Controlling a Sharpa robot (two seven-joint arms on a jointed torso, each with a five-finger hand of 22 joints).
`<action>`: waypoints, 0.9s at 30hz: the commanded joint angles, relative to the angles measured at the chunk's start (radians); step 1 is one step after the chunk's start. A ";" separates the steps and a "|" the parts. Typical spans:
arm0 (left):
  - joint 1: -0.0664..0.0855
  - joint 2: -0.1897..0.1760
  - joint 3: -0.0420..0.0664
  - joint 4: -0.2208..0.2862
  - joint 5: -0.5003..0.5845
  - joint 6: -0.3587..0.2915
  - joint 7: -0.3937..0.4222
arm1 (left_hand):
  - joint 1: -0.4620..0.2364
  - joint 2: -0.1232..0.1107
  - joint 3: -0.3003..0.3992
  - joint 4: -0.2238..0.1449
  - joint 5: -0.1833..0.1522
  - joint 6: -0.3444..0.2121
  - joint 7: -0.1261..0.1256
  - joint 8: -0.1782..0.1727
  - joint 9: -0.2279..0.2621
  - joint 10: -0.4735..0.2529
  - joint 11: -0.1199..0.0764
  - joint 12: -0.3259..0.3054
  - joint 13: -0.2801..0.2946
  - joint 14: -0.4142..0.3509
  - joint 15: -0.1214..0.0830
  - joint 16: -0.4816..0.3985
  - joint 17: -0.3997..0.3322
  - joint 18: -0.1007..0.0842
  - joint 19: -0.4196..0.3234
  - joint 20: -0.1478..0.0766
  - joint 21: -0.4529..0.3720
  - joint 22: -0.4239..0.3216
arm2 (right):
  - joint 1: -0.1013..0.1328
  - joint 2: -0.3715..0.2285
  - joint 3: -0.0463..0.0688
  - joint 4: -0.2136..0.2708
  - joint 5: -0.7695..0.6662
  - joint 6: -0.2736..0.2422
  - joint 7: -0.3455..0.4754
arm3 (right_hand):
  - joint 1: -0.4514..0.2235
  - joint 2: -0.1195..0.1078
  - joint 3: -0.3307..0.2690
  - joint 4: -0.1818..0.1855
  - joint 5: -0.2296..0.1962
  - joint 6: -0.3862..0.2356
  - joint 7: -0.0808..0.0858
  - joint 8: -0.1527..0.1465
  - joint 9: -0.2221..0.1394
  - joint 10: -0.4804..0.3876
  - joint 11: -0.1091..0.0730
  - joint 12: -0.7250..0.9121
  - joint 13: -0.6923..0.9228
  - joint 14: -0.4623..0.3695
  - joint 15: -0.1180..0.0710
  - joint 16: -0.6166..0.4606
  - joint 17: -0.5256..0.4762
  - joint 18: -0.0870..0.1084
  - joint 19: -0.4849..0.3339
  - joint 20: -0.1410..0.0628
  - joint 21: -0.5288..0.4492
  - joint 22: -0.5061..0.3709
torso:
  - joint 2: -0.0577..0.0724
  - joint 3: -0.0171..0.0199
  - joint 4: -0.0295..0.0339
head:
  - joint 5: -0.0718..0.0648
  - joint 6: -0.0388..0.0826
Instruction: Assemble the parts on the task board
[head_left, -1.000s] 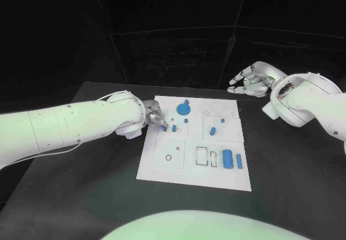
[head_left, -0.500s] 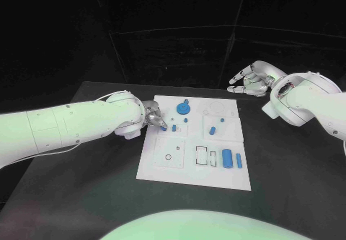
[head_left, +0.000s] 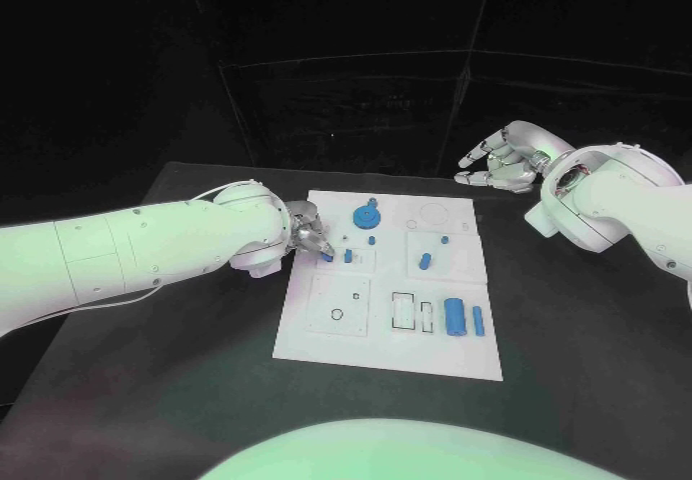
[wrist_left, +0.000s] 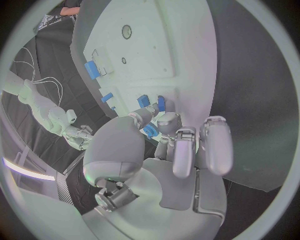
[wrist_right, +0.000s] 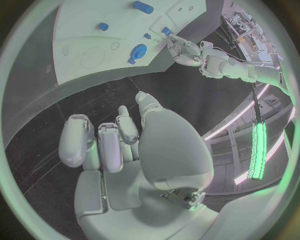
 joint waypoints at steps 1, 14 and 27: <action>-0.006 0.005 -0.005 -0.003 -0.002 0.044 -0.020 | -0.022 -0.005 0.076 -0.070 0.003 0.003 -0.014 0.012 0.004 0.014 -0.008 0.009 0.001 0.108 -0.009 0.003 0.263 -0.005 0.020 -0.009 -0.001 0.028 | 0.002 0.001 0.001 0.001 -0.004 0.004 0.005 | 0.011 0.001 -0.001 0.005 0.006 -0.009 -0.001 0.006 -0.001 -0.007 -0.002 0.001 -0.001 0.055 -0.006 -0.006 0.042 0.019 -0.006 -0.001 -0.004 -0.001 | 0.001 0.0011 -0.0007 | 0.000 -0.002; -0.005 0.019 -0.005 -0.020 -0.002 0.049 -0.028 | -0.085 -0.031 -0.047 -0.006 -0.004 0.027 -0.032 0.044 -0.001 0.033 -0.022 0.041 0.022 0.108 -0.021 0.003 0.263 -0.011 0.031 -0.020 0.019 0.055 | 0.002 0.001 0.001 0.002 -0.004 0.004 0.005 | 0.011 0.001 -0.001 0.005 0.006 -0.009 -0.001 0.006 -0.001 -0.007 -0.002 0.001 -0.001 0.055 -0.006 -0.006 0.042 0.019 -0.006 -0.001 -0.004 -0.001 | 0.000 0.0004 -0.0001 | -0.004 -0.001; -0.005 0.031 -0.004 -0.039 -0.002 0.035 -0.030 | -0.101 -0.029 -0.122 0.025 -0.004 0.040 -0.036 0.050 -0.014 0.038 -0.026 0.051 0.029 0.108 -0.024 0.003 0.263 -0.014 0.036 -0.023 0.028 0.068 | 0.002 0.002 0.001 0.001 -0.004 0.003 0.006 | 0.011 0.001 -0.001 0.007 0.010 -0.010 -0.001 0.007 -0.001 -0.008 -0.002 0.001 -0.001 0.055 -0.006 -0.006 0.042 0.019 -0.005 -0.001 -0.004 -0.001 | 0.000 0.0010 -0.0004 | -0.006 -0.004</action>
